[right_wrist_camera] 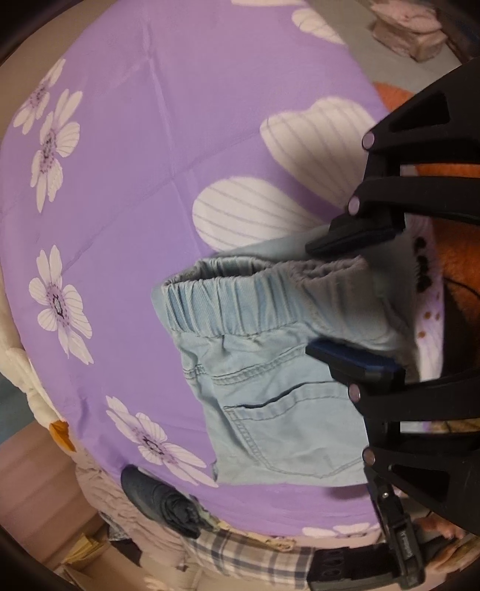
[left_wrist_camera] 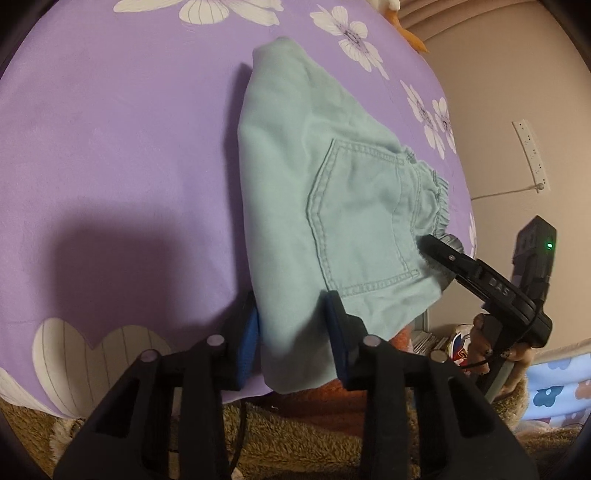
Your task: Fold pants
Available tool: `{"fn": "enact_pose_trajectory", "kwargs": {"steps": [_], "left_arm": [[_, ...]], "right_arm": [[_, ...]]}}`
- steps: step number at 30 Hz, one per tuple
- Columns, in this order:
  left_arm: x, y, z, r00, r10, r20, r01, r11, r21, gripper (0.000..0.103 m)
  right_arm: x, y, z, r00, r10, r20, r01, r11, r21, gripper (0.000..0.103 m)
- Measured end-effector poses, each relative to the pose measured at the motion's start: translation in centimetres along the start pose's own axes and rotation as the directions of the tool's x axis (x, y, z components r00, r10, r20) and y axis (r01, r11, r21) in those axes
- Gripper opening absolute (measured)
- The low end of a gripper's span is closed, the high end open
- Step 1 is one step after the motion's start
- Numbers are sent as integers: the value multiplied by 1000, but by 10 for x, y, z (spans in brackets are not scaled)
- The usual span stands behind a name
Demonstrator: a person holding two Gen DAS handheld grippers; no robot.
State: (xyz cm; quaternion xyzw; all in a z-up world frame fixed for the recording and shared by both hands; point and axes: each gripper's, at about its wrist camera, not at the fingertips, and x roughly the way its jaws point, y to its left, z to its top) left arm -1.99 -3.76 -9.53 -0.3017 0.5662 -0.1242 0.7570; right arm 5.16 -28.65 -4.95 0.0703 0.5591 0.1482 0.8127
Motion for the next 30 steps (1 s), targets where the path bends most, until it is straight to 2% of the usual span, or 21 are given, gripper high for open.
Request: {"fn": "enact_pose_trajectory", "kwargs": {"steps": [5, 7, 10, 13, 18, 30], "left_arm": [[-1, -1, -1, 1000, 0, -10, 0, 1000, 0, 31], [0, -7, 1, 1000, 17, -10, -17, 1000, 16, 30], [0, -16, 0, 999, 50, -9, -50, 998, 46, 29], [3, -16, -3, 998, 63, -13, -62, 997, 53, 29], [9, -12, -1, 997, 66, -28, -65, 997, 42, 32], [9, -10, 3, 996, 71, -54, -69, 997, 30, 34]], "right_arm": [[-2, -4, -6, 1000, 11, -3, -11, 1000, -3, 53], [-3, -2, -7, 999, 43, -6, -43, 999, -4, 37], [-10, 4, -7, 999, 43, 8, -43, 999, -24, 29], [-16, 8, -7, 999, 30, 13, -30, 999, -43, 28], [3, 5, -10, 999, -23, -24, 22, 999, -46, 28], [10, 2, -9, 999, -19, -38, 18, 999, -26, 30]]}}
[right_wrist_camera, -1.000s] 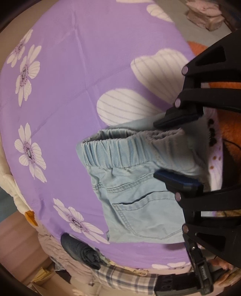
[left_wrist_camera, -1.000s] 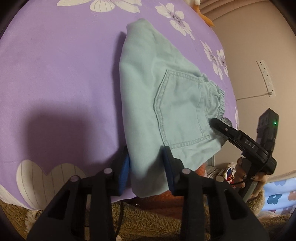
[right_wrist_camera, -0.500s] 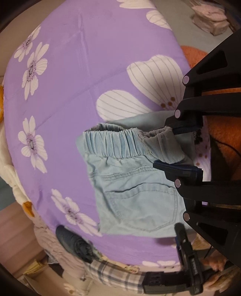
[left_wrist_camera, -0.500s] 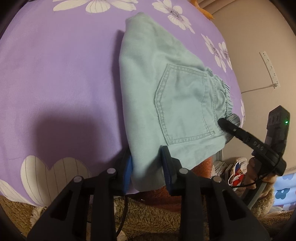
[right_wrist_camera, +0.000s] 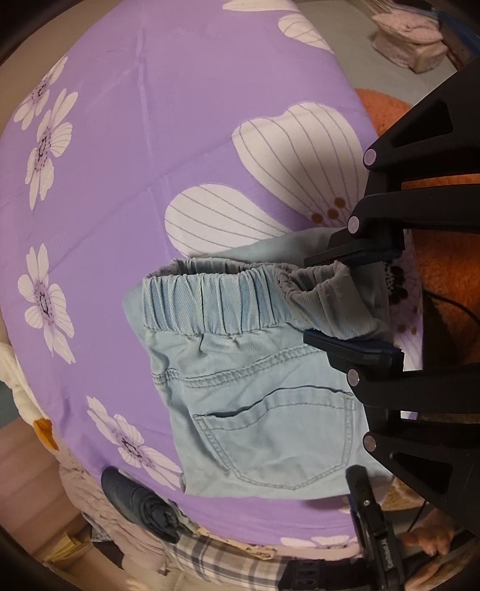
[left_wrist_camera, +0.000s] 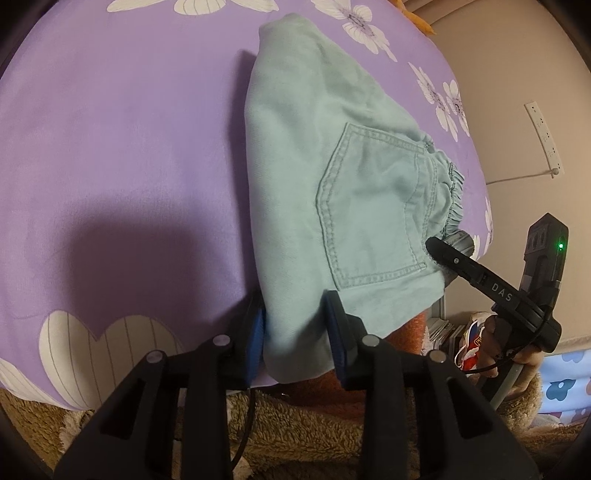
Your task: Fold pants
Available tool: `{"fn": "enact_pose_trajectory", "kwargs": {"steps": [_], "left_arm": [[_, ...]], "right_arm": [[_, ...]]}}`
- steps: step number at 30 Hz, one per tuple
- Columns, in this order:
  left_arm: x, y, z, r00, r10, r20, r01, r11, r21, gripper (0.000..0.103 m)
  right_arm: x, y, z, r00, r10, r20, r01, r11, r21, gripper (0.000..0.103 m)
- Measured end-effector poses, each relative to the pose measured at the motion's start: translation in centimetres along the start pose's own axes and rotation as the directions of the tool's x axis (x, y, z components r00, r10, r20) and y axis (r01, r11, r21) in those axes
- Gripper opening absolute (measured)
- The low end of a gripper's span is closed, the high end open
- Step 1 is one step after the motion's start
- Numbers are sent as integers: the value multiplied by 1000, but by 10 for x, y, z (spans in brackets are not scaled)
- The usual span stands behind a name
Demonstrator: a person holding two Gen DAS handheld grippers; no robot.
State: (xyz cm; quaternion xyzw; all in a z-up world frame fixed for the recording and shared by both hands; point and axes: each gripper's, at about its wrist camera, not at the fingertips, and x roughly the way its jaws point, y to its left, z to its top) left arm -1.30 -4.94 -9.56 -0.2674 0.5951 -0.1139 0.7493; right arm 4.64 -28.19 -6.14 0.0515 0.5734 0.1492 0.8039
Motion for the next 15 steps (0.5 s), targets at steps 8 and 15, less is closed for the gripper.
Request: {"fn": "enact_pose_trajectory", "kwargs": {"steps": [8, 15], "left_arm": [[-1, 1, 0, 1000, 5, -4, -5, 1000, -6, 34], [-1, -3, -1, 1000, 23, 2, -23, 1000, 4, 36]], "right_arm": [[0, -1, 1, 1000, 2, -1, -2, 1000, 3, 31], [0, -1, 0, 1000, 5, 2, -5, 1000, 5, 31]]}}
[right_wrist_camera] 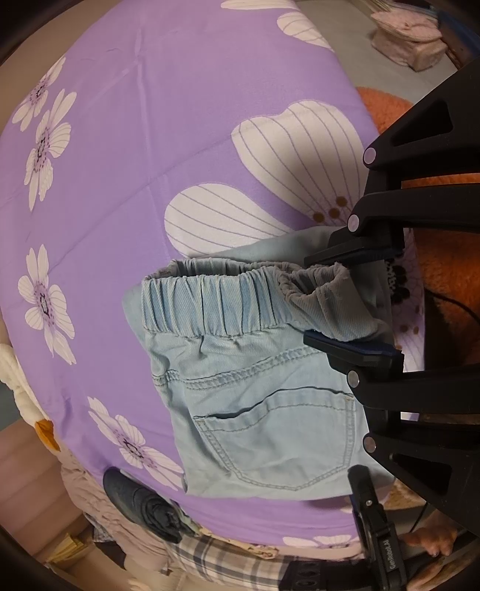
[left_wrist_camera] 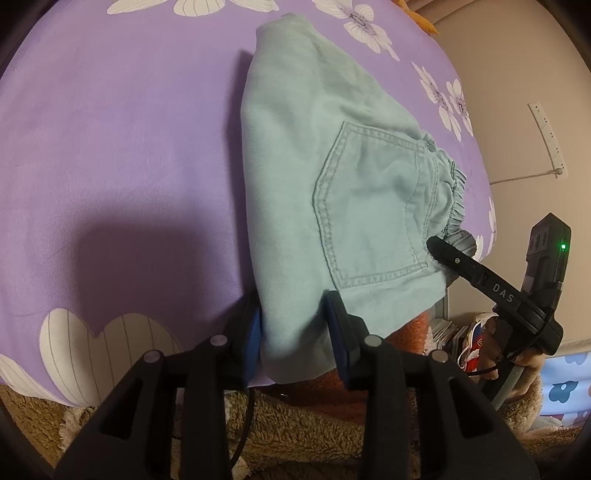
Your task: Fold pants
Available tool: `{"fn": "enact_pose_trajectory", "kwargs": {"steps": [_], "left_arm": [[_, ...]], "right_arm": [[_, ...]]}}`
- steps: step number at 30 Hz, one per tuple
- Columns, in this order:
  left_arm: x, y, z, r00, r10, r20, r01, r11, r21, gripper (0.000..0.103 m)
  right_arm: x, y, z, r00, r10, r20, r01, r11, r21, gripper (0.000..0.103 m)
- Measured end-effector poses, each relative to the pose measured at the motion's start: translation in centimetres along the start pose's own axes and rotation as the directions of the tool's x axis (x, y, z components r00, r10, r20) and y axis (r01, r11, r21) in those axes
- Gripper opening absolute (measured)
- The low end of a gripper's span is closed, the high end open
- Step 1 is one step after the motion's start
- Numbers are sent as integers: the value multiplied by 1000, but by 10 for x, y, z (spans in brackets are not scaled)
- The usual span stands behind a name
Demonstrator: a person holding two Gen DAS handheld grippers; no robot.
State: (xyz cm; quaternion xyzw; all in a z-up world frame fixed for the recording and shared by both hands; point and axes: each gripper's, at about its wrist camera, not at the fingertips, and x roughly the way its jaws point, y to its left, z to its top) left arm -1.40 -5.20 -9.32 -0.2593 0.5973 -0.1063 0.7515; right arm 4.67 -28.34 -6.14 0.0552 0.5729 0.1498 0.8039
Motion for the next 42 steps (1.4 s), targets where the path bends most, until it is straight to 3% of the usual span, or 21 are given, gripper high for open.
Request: {"fn": "enact_pose_trajectory", "kwargs": {"steps": [27, 32, 34, 42], "left_arm": [[2, -11, -3, 998, 58, 15, -58, 998, 5, 40], [-7, -17, -1, 990, 125, 64, -128, 991, 41, 49], [-10, -17, 1, 987, 135, 84, -139, 989, 48, 49], [-13, -18, 7, 987, 128, 101, -133, 990, 52, 57]], "right_arm": [[-2, 0, 0, 1000, 2, -1, -2, 1000, -7, 34], [-8, 0, 1, 1000, -10, 14, 10, 1000, -12, 46], [-10, -2, 4, 999, -32, 26, 32, 999, -6, 60], [-6, 2, 4, 999, -30, 12, 30, 999, -18, 61]]}}
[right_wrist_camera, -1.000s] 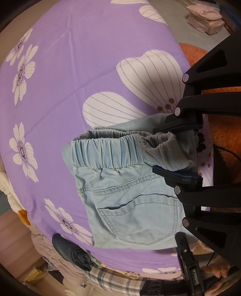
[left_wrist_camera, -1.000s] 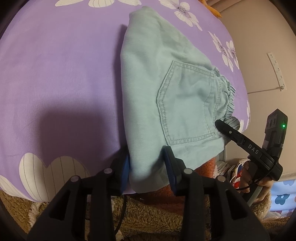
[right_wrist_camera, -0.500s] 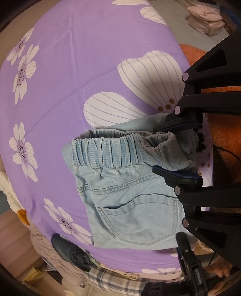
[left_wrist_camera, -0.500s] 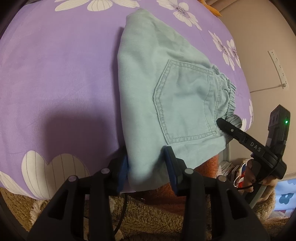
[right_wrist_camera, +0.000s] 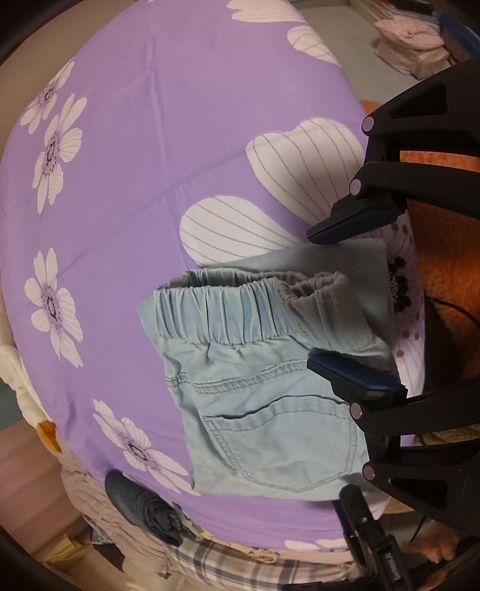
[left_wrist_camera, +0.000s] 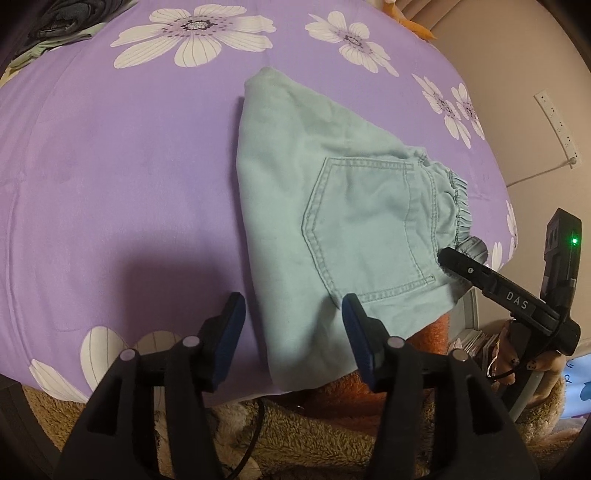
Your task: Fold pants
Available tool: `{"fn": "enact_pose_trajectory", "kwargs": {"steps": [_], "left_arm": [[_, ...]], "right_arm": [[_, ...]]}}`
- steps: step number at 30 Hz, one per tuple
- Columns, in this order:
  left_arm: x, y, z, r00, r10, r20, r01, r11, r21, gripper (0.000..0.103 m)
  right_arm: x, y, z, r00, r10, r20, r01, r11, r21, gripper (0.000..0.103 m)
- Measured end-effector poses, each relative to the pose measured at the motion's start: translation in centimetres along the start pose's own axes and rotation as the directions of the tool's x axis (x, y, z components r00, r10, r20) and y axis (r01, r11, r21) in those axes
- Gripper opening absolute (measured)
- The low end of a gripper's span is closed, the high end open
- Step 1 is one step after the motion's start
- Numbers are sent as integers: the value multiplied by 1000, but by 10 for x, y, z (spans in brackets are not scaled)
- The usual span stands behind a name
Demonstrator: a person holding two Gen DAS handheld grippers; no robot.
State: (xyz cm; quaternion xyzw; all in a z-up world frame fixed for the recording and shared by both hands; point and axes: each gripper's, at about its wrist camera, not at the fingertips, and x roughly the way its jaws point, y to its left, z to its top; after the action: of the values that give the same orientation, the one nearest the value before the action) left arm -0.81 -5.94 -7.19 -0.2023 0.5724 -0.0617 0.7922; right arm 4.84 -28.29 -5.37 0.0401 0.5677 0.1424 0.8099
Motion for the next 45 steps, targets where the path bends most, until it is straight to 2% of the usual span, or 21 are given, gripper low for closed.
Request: {"fn": "enact_pose_trajectory", "kwargs": {"steps": [4, 13, 17, 28, 35, 38, 39, 41, 43, 44, 45], "left_arm": [[0, 0, 3, 1000, 4, 6, -4, 1000, 0, 61], [3, 8, 17, 999, -9, 31, 10, 999, -35, 61], [14, 16, 17, 1000, -14, 7, 14, 997, -75, 61], [12, 19, -2, 996, -17, 89, 23, 998, -62, 62], [8, 21, -20, 984, -31, 176, 38, 999, -35, 61], [4, 25, -24, 982, -64, 180, 72, 997, -36, 57], [0, 27, -24, 981, -71, 178, 80, 996, -41, 54], [-6, 31, -18, 978, -89, 191, 102, 993, -61, 54], [-14, 34, -8, 970, -92, 227, 112, 991, -74, 54], [-16, 36, 0, 964, -103, 245, 123, 990, -71, 54], [-15, 38, 8, 960, -117, 252, 138, 988, -67, 54]], "right_arm": [[0, 0, 2, 1000, 9, -1, -9, 1000, 1, 61], [1, 2, 5, 1000, 31, -3, -31, 999, -11, 61], [4, 3, 3, 1000, 29, -7, -29, 999, -29, 61], [7, 0, -2, 1000, 29, 4, -29, 998, -51, 61], [4, -9, -14, 996, 75, 51, -73, 996, -53, 59], [0, -12, -17, 993, 94, 74, -89, 994, -60, 59], [-1, -13, -15, 992, 99, 72, -95, 994, -62, 59], [-6, -16, -9, 991, 116, 60, -113, 992, -63, 59], [-15, -19, 2, 989, 121, 89, -117, 992, -52, 60], [-21, -21, 9, 986, 123, 116, -117, 992, -55, 62], [-26, -21, 16, 981, 131, 141, -123, 990, -63, 68]]}}
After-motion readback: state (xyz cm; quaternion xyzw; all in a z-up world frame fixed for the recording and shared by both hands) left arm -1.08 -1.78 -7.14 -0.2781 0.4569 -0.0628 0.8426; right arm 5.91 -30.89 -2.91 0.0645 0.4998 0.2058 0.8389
